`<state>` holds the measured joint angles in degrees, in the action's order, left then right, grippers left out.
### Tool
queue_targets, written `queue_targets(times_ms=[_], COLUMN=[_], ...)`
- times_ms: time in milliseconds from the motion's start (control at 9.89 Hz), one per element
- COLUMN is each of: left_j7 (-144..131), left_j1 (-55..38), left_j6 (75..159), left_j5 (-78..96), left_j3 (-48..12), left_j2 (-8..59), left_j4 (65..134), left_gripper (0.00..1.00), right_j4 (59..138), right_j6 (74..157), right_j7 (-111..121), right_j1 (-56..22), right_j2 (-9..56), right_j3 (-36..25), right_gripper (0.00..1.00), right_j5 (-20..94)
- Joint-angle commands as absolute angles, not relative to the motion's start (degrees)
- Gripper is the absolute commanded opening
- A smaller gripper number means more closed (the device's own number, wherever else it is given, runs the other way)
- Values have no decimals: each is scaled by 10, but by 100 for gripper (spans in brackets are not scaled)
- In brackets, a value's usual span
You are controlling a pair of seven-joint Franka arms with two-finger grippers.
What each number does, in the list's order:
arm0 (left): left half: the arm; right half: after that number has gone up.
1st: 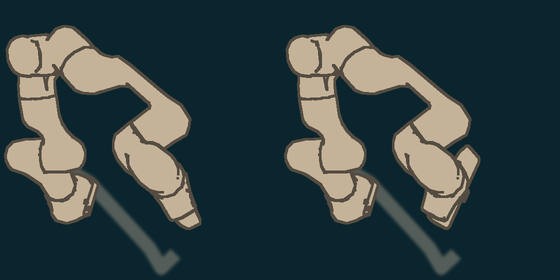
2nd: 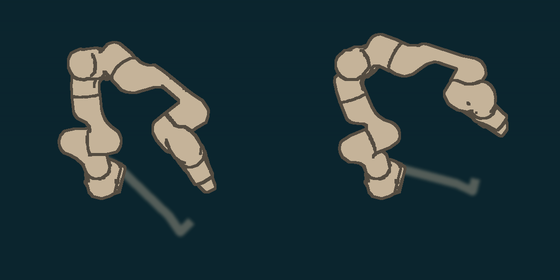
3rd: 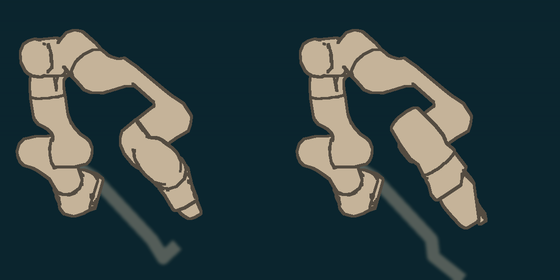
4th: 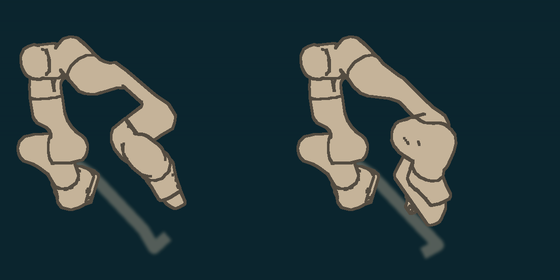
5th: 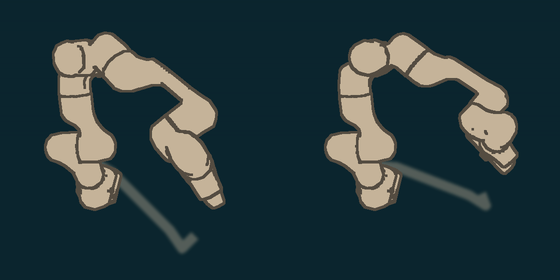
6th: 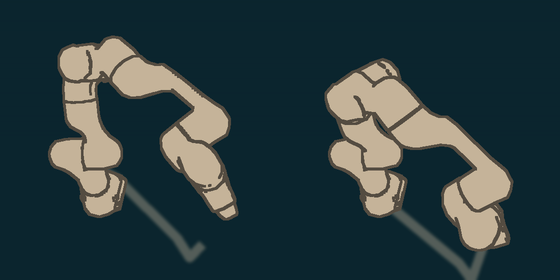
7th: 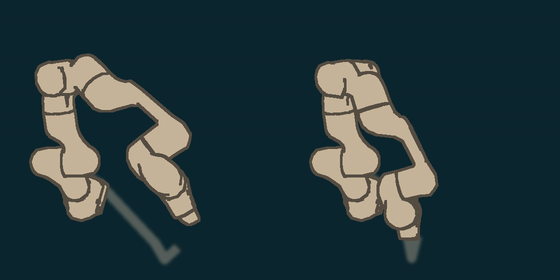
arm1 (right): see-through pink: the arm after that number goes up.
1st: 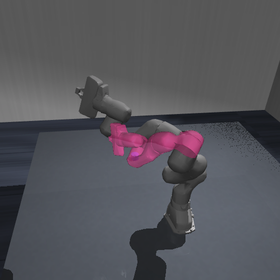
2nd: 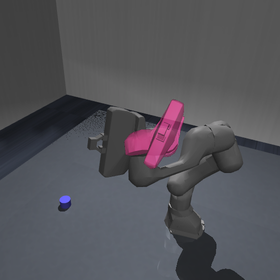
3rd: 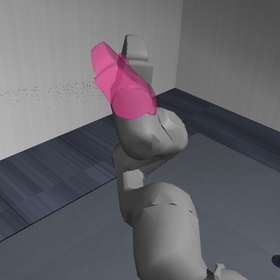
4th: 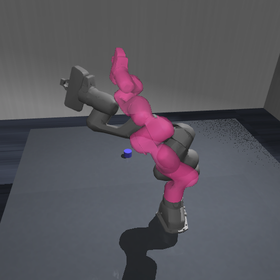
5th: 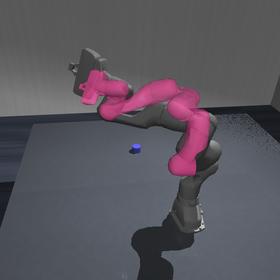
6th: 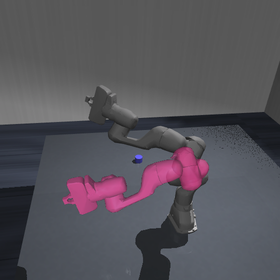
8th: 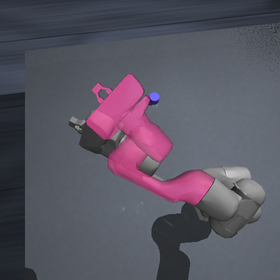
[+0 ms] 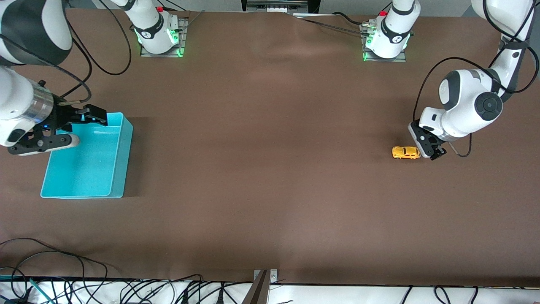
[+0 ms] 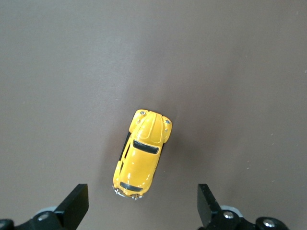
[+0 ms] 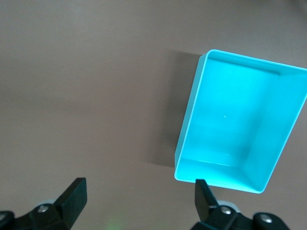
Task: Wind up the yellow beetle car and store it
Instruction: 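Lower the left gripper onto the car while the right gripper moves over the bin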
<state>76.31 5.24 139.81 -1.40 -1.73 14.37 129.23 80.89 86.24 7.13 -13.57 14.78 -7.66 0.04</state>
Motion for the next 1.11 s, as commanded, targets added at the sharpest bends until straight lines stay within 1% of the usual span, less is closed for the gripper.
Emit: queue_targets(times_ms=[0, 303, 607, 708, 910, 1011], left_j7=[867, 936, 937, 936, 936, 936], left_j1=[55, 55, 55, 55, 55, 55], left_j6=[1434, 1474, 1478, 1478, 1479, 1479], left_j5=[-9, -9, -8, -5, -4, -6], left_j3=[-18, -18, -18, -18, -18, -18], left_j2=[174, 203, 215, 215, 218, 218], left_j4=[1293, 1293, 1291, 1291, 1291, 1291], left_gripper=[100, 100, 100, 95, 54, 37], right_j4=[812, 812, 812, 812, 813, 812], right_j6=[876, 877, 878, 878, 878, 878], right_j7=[76, 78, 73, 73, 73, 73], right_j1=[-149, -149, -156, -156, -156, -156], right_j2=[149, 152, 152, 152, 154, 156], right_j3=[-78, -78, -79, -79, -79, -79], right_gripper=[100, 100, 100, 100, 100, 100], right_j5=[-18, -19, -18, -19, -17, -15])
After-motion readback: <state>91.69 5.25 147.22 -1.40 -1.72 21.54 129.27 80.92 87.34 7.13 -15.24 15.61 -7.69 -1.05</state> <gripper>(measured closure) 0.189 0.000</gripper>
